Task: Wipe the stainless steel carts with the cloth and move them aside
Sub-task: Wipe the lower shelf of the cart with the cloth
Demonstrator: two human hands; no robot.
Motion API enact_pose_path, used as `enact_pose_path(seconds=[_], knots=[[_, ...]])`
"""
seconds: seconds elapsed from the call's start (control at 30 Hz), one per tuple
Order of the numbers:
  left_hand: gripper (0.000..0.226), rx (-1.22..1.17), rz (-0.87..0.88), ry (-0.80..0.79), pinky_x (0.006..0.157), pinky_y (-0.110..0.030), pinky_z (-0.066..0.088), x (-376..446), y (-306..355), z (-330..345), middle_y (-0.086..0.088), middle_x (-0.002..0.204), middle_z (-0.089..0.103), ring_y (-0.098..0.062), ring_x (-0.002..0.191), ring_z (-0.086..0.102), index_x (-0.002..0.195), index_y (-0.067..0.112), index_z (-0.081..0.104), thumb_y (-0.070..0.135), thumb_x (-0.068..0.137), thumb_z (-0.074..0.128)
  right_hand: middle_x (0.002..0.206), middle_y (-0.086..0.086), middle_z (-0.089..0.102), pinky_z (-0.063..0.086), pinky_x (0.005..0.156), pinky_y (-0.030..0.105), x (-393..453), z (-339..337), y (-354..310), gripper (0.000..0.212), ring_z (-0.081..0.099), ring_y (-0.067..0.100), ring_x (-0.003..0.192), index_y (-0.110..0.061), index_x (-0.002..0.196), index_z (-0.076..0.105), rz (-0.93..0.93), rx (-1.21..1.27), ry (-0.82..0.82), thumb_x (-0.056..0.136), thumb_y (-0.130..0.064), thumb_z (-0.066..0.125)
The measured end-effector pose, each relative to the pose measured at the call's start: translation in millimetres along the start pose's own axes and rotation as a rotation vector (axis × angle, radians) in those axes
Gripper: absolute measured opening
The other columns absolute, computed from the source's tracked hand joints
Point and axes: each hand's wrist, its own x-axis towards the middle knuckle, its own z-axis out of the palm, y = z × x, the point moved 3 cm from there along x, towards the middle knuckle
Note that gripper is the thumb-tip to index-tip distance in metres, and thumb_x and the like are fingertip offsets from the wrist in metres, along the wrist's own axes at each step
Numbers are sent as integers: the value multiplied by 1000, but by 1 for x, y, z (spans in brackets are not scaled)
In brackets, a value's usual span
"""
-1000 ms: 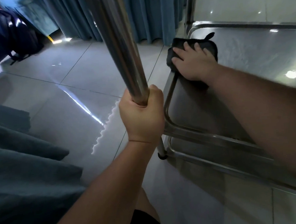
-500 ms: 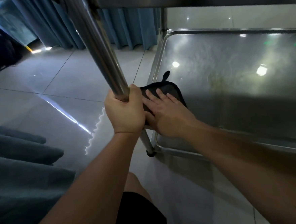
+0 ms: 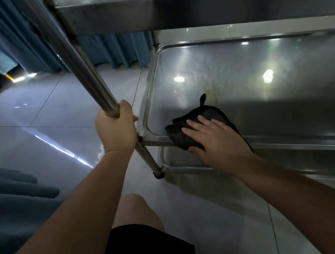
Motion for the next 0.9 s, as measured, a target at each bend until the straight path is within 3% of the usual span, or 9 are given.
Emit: enact_pose_path(seconds=[0.13, 0.2, 0.33, 0.4, 0.47, 0.53, 0.63, 0.77, 0.9], knots=[[26, 132, 26, -14, 49, -12, 48, -10, -5, -6, 8, 80, 68, 0, 64, 65, 100, 35, 58, 58, 89, 64, 170, -15, 24, 11, 127, 36, -22, 0, 27, 60, 15, 12, 159, -40, 161, 32, 35, -13, 7, 104, -58, 42], [27, 268, 39, -84, 49, -12, 50, -19, -14, -14, 9, 91, 65, 1, 75, 68, 101, 48, 49, 63, 89, 69, 170, -14, 25, 12, 127, 36, -30, -1, 36, 60, 17, 12, 159, -40, 161, 34, 40, -27, 24, 104, -57, 43], [50, 559, -140, -105, 57, -27, 46, -72, -60, -22, 3, 105, 52, -14, 84, 61, 111, 27, 45, 55, 86, 79, 167, -10, 34, 18, 127, 39, -52, -6, 56, 59, 25, 16, 157, -36, 159, 40, 73, -60, 67, 104, -55, 46], [44, 705, -224, -303, 58, -34, 51, -119, -83, -9, 3, 100, 55, -14, 81, 61, 101, 26, 46, 46, 85, 82, 166, -8, 38, 22, 126, 41, -65, -8, 67, 58, 29, 18, 156, -34, 158, 43, 94, -83, 90, 104, -54, 48], [33, 729, -90, -533, 63, -29, 54, -159, -85, 16, 9, 98, 55, -7, 80, 60, 95, 35, 47, 37, 89, 79, 165, -7, 40, 24, 125, 41, -77, -9, 81, 58, 30, 19, 155, -33, 158, 44, 109, -107, 104, 103, -53, 48], [25, 759, 184, -676, 73, -27, 52, -178, -70, 46, 12, 107, 51, -6, 89, 56, 102, 39, 48, 39, 91, 70, 165, -8, 40, 24, 126, 41, -89, -11, 97, 58, 30, 17, 156, -34, 157, 44, 133, -105, 114, 103, -54, 48], [35, 806, 572, -683, 82, -30, 47, -193, -32, 96, 6, 113, 54, -14, 97, 54, 121, 28, 53, 45, 90, 57, 165, -10, 38, 23, 126, 41, -106, -13, 118, 58, 27, 15, 156, -36, 158, 43, 180, -88, 115, 103, -56, 44], [51, 800, 694, -707, 95, -39, 47, -212, 3, 145, -1, 126, 57, -24, 114, 54, 133, 19, 58, 41, 87, 60, 165, -11, 39, 22, 126, 40, -134, -20, 152, 59, 28, 14, 156, -37, 157, 43, 237, -86, 132, 102, -57, 46], [68, 815, 747, -767, 116, -44, 39, -235, 11, 178, -7, 151, 49, -28, 140, 45, 151, 14, 49, 39, 90, 67, 164, -11, 40, 22, 125, 40, -165, -29, 190, 57, 30, 14, 155, -36, 156, 45, 271, -80, 142, 104, -57, 45]])
